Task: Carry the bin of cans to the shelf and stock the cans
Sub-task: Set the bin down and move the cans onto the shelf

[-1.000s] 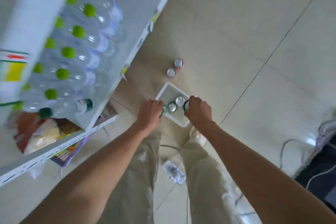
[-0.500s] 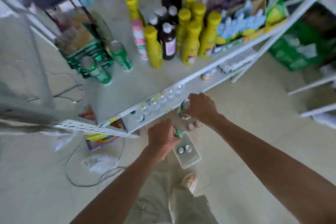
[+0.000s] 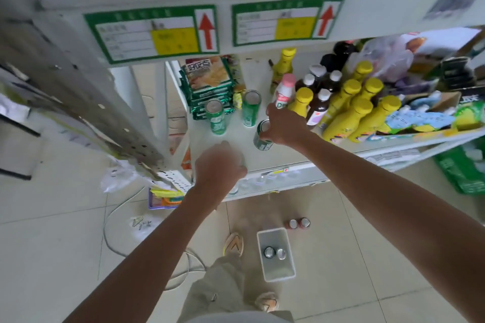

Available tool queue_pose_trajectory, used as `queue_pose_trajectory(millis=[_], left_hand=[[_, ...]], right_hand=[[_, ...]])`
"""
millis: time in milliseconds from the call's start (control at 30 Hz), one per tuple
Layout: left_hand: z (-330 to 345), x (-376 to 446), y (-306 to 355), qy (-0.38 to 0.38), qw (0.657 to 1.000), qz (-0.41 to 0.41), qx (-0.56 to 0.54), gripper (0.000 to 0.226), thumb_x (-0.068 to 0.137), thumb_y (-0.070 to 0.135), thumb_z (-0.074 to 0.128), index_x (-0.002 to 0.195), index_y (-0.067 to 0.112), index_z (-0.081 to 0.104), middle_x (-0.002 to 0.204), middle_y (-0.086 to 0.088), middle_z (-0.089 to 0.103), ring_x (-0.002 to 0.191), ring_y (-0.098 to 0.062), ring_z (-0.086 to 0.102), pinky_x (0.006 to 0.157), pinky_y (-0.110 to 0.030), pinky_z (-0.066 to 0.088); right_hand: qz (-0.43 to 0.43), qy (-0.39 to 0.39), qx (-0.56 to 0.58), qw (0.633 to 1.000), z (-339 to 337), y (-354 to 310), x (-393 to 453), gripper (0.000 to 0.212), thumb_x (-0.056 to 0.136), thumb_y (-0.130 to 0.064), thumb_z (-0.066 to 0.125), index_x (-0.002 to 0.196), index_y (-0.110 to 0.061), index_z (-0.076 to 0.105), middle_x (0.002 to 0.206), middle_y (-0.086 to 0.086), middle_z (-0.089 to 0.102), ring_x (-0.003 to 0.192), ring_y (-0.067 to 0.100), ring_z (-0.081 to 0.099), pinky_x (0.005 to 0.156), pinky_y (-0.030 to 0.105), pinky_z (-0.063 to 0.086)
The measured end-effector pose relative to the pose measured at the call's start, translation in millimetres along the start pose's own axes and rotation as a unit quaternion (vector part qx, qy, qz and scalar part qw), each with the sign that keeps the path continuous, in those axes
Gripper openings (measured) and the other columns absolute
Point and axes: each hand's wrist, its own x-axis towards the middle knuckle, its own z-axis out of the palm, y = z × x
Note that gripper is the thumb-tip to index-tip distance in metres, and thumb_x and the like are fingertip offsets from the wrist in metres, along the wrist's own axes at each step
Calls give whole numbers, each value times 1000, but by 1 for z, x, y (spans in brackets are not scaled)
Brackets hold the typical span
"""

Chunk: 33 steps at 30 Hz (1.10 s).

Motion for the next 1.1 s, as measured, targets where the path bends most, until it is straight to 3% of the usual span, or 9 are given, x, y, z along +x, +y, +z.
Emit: queue_pose_trajectory(millis=[100, 267, 400, 500, 667, 767, 867, 1000, 1100], left_hand=[[-5, 15, -19, 46, 998, -29, -8, 48, 63, 48, 73, 91, 14, 56, 85, -4, 65, 84, -30, 66, 61, -30, 38], [7, 40, -41, 44, 998, -49, -20, 51, 62, 48, 72, 95, 13, 55, 89, -5, 65, 87, -30, 65, 61, -31, 38], [24, 50, -45, 38, 996, -69, -46, 54, 64, 47, 75, 101, 12, 57, 94, -7, 65, 91, -32, 65, 67, -35, 47], [31, 55, -42, 47, 994, -70, -67, 58, 66, 53, 74, 104, 12, 57, 94, -8, 65, 88, -34, 65, 65, -34, 45], [29, 49, -34, 35, 998, -56, -22, 75, 66, 65, 73, 115, 12, 51, 105, -9, 61, 98, -33, 61, 64, -38, 44], [19, 41, -20, 63, 998, 2, 24, 83, 69, 65, 72, 128, 12, 48, 120, -12, 56, 109, -34, 54, 74, -45, 50], [9, 33, 9, 125, 984, 87, 90, 78, 72, 60, 67, 132, 12, 49, 130, -14, 55, 115, -36, 52, 86, -46, 45], [30, 13, 53, 145, 963, 213, 79, 60, 75, 53, 60, 120, 14, 56, 113, -12, 61, 102, -35, 55, 81, -45, 41], [84, -18, 86, 56, 954, 288, 52, 45, 77, 46, 63, 109, 15, 61, 98, -10, 62, 93, -34, 59, 75, -44, 44]], right_hand=[[-3, -13, -4, 1000, 9, -12, 26, 67, 75, -44, 76, 127, -12, 48, 111, 12, 63, 106, 33, 65, 70, 33, 46], [23, -6, -7, 1000, 29, -20, 51, 73, 74, -42, 78, 129, -10, 43, 99, 10, 60, 102, 34, 66, 64, 33, 40], [56, 7, 15, 998, 44, -14, 59, 67, 76, -42, 76, 126, -10, 43, 109, 11, 65, 103, 34, 67, 65, 33, 40], [67, 25, 40, 997, 50, -7, 60, 61, 77, -46, 73, 119, -12, 44, 107, 10, 66, 102, 34, 67, 67, 34, 41], [80, 46, 94, 991, 61, 0, 40, 68, 82, -52, 71, 131, -15, 42, 119, 10, 64, 112, 35, 63, 79, 40, 52], [86, 137, 126, 979, 71, 13, 9, 67, 83, -48, 70, 135, -17, 43, 125, 7, 58, 114, 33, 61, 71, 38, 43], [96, 207, 124, 966, 92, 36, -41, 58, 83, -45, 68, 132, -20, 47, 119, 4, 57, 111, 30, 60, 63, 38, 43], [153, 173, 156, 961, 143, 80, -118, 57, 83, -38, 70, 133, -20, 51, 122, 4, 58, 112, 29, 61, 68, 41, 52], [220, 77, 166, 958, 195, 113, -174, 55, 86, -35, 67, 135, -17, 49, 125, 6, 56, 112, 29, 61, 75, 40, 51]])
